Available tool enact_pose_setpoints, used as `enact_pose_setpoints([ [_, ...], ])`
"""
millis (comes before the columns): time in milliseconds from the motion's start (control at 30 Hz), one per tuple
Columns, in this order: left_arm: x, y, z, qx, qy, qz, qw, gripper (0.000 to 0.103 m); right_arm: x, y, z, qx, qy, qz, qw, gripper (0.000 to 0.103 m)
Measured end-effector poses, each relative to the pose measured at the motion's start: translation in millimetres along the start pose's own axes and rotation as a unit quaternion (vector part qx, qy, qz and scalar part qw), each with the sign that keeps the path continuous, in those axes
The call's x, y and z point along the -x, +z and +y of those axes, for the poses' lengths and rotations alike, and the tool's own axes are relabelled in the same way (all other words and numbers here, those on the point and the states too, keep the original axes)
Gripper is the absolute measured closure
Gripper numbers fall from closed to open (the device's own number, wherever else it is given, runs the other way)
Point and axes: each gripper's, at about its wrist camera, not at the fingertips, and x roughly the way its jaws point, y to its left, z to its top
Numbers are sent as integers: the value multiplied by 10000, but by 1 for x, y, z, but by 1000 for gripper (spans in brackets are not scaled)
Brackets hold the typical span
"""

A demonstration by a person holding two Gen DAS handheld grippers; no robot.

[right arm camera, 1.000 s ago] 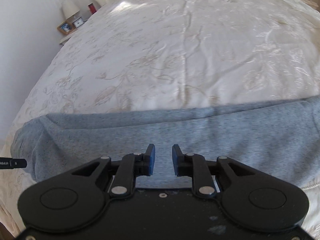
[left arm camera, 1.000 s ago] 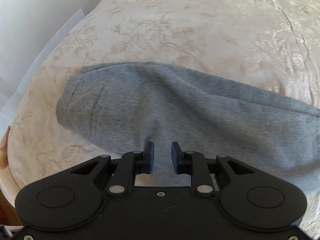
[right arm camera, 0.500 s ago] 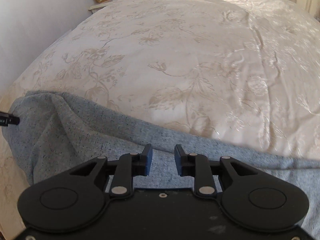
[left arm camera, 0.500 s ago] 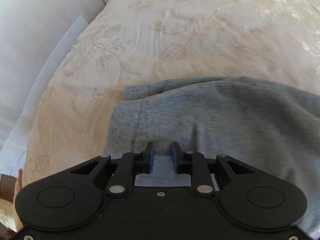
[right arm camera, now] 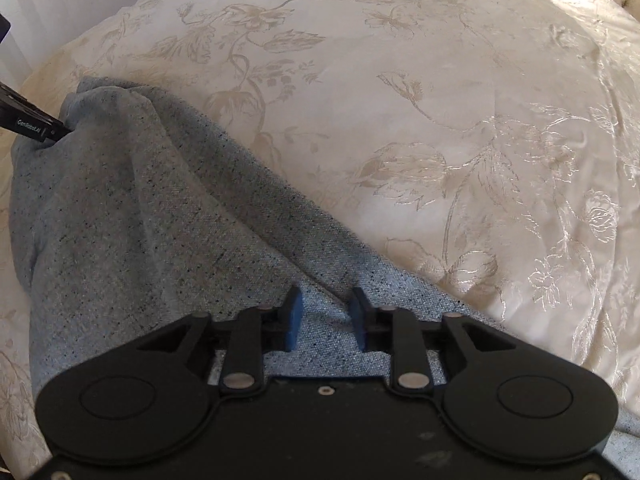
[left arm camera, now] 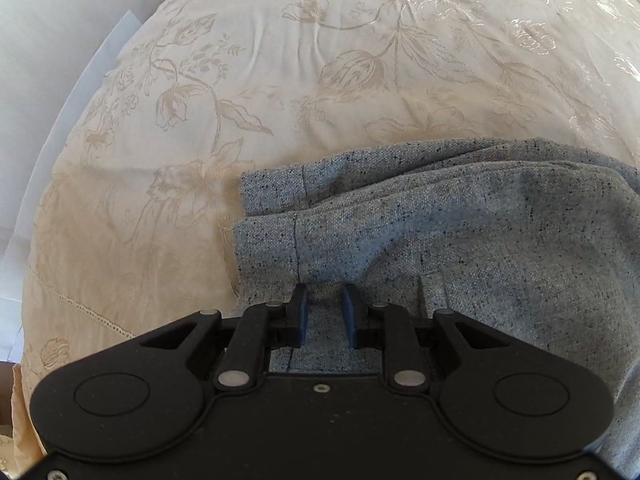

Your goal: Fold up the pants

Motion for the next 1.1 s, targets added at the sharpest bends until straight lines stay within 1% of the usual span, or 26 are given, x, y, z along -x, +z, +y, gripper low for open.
enact_pose_setpoints([
  [33,1,0,1,-9,-9,-20,10000,72,1,0,1,6,39,31,10000,102],
  [100,6,-1,3,-29,-30,-99,9999,72,9,-2,3,13,47,-87,9999,102],
  [133,10,-1,4,-51,-31,-160,9999,72,13,-3,4,24,-20,-155,9999,102],
  [200,21,-2,5,-129,-66,-334,9993,72,22,-3,4,-26,-329,-363,9988,102],
  [300,37,-3,9,-294,-204,-632,9974,72,33,3,-7,-306,-574,-601,9961,102],
  [400,45,-4,12,-534,-212,-788,9952,71,42,6,-16,-538,-384,-645,9957,101],
  [433,44,-4,12,-652,-224,-824,9942,68,44,6,-15,-584,-310,-649,9957,99],
  [467,42,-2,12,-760,-172,-870,9932,59,45,6,-14,-592,-251,-642,9959,98],
  [533,40,-2,12,-943,-23,-1025,9903,57,48,4,-8,-529,-119,-654,9964,95],
  [567,39,-2,13,-984,-6,-1092,9891,56,49,2,-4,-504,-54,-691,9963,94],
  [600,37,0,15,-1000,-25,-1118,9887,52,48,3,0,-476,10,-714,9963,92],
  [667,31,2,22,-919,-134,-1080,9898,48,48,5,8,-423,156,-771,9960,83],
  [767,24,4,31,-693,-149,-945,9930,48,47,8,20,-319,274,-810,9958,76],
  [867,22,-1,42,-461,-274,-942,9941,43,41,18,38,-124,336,-812,9961,74],
  [1033,8,-1,50,-240,-749,-682,9946,42,20,33,62,255,417,-739,9961,71],
  [1100,1,0,48,-225,-825,-622,9944,42,14,35,68,347,370,-710,9962,71],
])
